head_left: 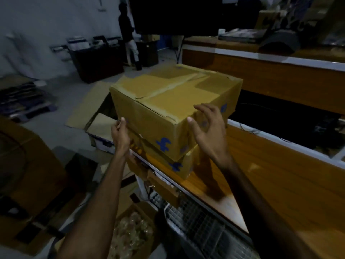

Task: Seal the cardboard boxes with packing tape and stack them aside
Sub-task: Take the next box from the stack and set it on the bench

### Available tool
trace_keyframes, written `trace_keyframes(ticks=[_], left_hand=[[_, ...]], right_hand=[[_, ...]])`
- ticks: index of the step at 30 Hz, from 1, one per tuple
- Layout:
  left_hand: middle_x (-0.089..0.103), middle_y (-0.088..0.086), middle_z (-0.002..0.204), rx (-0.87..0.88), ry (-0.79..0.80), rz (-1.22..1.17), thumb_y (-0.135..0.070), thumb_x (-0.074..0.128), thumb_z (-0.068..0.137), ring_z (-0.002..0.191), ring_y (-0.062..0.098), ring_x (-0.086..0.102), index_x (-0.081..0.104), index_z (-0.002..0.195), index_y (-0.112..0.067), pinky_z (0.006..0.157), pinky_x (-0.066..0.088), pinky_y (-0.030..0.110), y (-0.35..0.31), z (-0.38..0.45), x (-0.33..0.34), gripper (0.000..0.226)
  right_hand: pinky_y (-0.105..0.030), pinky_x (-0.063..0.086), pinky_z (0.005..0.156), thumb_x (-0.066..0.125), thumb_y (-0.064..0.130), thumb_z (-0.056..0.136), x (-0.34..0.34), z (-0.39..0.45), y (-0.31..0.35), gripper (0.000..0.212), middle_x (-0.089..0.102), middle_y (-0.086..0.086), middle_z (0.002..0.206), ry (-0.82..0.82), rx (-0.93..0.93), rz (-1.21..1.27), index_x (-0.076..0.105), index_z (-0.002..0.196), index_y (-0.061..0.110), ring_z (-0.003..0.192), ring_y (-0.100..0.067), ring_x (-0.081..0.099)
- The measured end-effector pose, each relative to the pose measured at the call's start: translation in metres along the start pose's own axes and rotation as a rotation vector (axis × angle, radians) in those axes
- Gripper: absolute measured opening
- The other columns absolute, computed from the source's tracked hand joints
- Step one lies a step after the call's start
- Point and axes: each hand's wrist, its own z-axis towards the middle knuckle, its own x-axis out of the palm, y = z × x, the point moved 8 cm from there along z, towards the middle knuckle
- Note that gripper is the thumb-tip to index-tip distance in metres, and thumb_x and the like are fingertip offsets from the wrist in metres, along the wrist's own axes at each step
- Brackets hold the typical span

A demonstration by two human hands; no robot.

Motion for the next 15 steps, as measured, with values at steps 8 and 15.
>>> trace_keyframes(ticks=[8,15], left_hand=[[0.044,0.006,0.16,-0.073,0.103,0.095,-0.082,0.031,0.096,0.138,0.035,0.046,0.039,0.158,-0.031,0.105,0.042,0.065,-0.049,0.082,0.019,0.081],[0.065,-0.005,0.108,-0.061,0.11,-0.072,-0.076,0.034,0.1,0.102,0.022,0.063,0.059,0.134,-0.031,0.082,0.049,0.041,-0.071,0.074,0.031,0.062]], right_hand=[[-0.073,0.022,0.123,0.052,0.082,0.092,0.05,-0.007,0.004,0.09,-0.008,-0.001,0.177,0.1,-0.066,-0.236,0.022,0.166,0.04,0.164,-0.026,-0.003],[-0.068,0.016,0.125,0.056,0.086,0.085,0.071,-0.027,-0.013,0.11,-0.032,0.0,0.173,0.077,0.187,-0.072,-0.013,0.164,0.051,0.163,-0.037,-0.009]])
